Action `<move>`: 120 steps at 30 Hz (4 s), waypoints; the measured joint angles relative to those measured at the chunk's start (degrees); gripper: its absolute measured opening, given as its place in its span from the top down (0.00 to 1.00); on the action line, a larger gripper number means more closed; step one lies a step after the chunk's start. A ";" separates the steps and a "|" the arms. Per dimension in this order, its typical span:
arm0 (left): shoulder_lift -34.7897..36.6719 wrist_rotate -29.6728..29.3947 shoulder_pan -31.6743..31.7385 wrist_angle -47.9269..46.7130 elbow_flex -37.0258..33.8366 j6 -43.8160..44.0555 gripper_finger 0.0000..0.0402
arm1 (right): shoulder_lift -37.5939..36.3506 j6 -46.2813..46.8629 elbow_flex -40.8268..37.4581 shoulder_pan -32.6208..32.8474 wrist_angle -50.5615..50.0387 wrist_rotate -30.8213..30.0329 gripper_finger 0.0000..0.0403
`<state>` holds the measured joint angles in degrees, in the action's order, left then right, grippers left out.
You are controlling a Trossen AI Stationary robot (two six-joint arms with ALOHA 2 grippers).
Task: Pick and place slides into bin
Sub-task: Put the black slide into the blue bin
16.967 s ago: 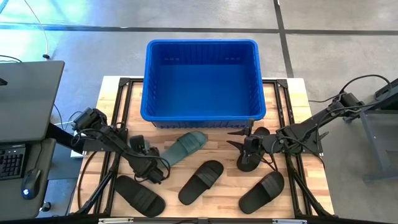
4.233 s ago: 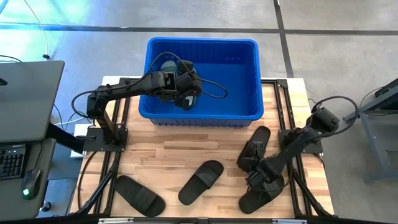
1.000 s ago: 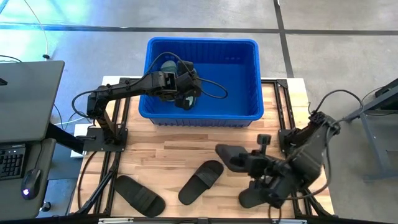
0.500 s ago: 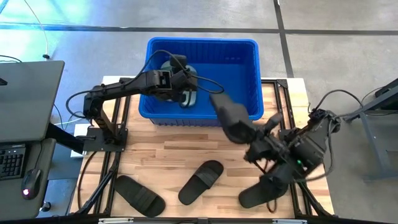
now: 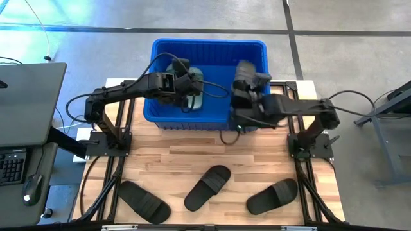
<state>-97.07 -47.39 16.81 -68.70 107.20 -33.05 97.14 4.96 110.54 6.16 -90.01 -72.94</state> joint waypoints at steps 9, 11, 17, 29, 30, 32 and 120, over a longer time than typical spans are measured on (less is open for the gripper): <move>-0.01 -0.01 0.03 -1.88 0.00 1.99 0.72 | -1.70 -9.83 -28.62 -12.51 16.63 1.86 1.00; 0.01 -0.01 0.03 -1.78 0.00 1.98 0.72 | -1.79 -17.79 -33.29 -13.62 26.81 1.96 1.00; -0.01 -0.01 0.03 -1.65 0.00 2.00 0.72 | -1.63 -36.32 -41.23 -13.92 52.37 12.52 1.00; -0.01 3.39 -0.49 -2.22 0.00 3.28 0.72 | -1.66 -35.93 -42.88 -20.50 58.64 26.64 1.00; -0.01 3.44 -0.50 -2.24 0.00 3.25 0.72 | -1.66 -35.43 -42.88 -20.23 58.20 27.11 1.00; -0.01 3.42 -0.49 -2.24 0.02 3.25 0.72 | -1.66 -35.96 -42.88 -19.57 57.82 23.07 1.00; -23.56 -2.19 -52.59 -5.64 -0.02 54.56 0.72 | -1.63 -25.29 -55.85 33.19 81.04 35.66 0.65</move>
<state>-120.63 -49.58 -35.78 -74.34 107.18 21.51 95.50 -20.33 54.69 39.35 -8.97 -37.28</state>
